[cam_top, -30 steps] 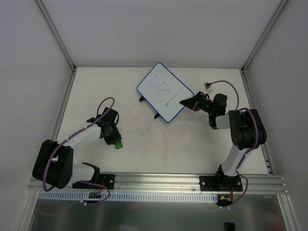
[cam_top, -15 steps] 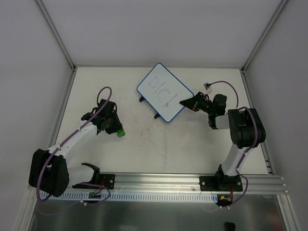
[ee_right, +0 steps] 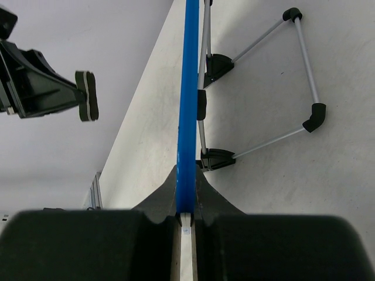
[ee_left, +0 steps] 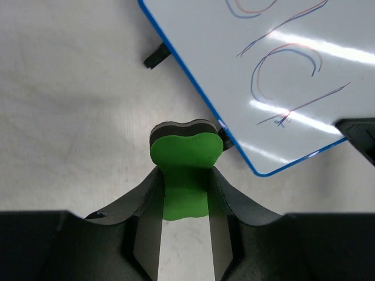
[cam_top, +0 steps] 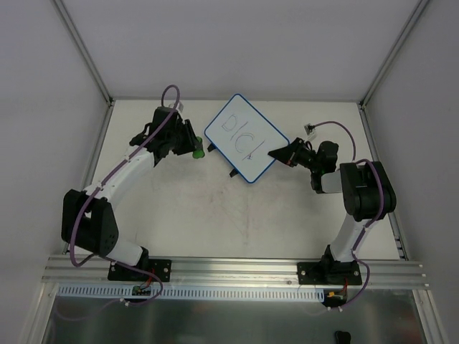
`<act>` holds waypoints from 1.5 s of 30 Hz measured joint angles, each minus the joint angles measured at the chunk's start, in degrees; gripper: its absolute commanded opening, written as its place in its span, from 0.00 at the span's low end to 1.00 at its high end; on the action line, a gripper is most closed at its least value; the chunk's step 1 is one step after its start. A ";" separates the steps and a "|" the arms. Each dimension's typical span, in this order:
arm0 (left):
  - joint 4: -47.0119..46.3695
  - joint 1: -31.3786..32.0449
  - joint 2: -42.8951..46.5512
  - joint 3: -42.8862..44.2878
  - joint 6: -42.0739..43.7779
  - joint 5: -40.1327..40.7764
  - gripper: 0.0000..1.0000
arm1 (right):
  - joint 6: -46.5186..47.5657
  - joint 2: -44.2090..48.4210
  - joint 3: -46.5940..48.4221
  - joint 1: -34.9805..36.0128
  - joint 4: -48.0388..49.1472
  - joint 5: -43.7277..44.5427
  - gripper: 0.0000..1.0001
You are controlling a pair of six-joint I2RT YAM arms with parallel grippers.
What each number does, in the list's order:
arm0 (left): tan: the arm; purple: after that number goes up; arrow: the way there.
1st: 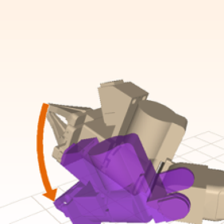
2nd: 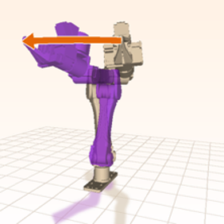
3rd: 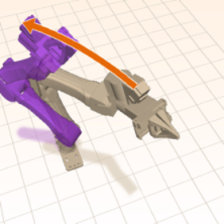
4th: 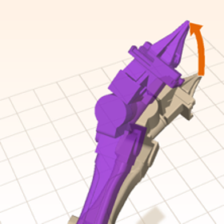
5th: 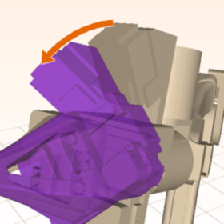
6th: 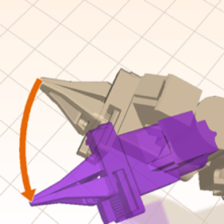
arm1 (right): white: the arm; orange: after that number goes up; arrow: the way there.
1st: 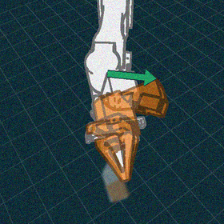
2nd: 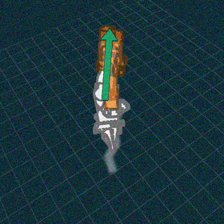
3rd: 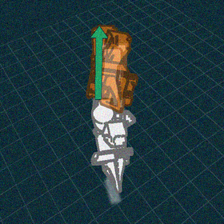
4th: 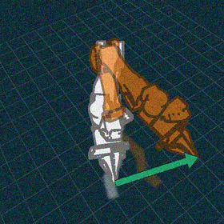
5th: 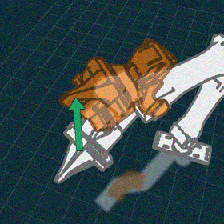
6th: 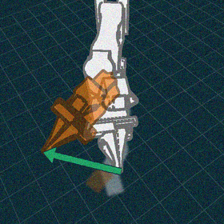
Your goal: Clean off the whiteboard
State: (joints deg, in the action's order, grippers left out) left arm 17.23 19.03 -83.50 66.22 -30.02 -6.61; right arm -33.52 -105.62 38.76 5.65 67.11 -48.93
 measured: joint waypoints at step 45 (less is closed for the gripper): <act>-18.03 0.50 -44.54 39.06 7.76 -16.48 0.04 | 9.90 5.53 -0.31 2.10 -11.50 2.80 0.00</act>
State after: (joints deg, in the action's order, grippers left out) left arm -0.80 19.53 -128.05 105.27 -22.26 -23.09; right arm -23.62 -100.09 38.46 7.75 55.61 -46.13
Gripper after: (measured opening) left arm 0.306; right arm 0.060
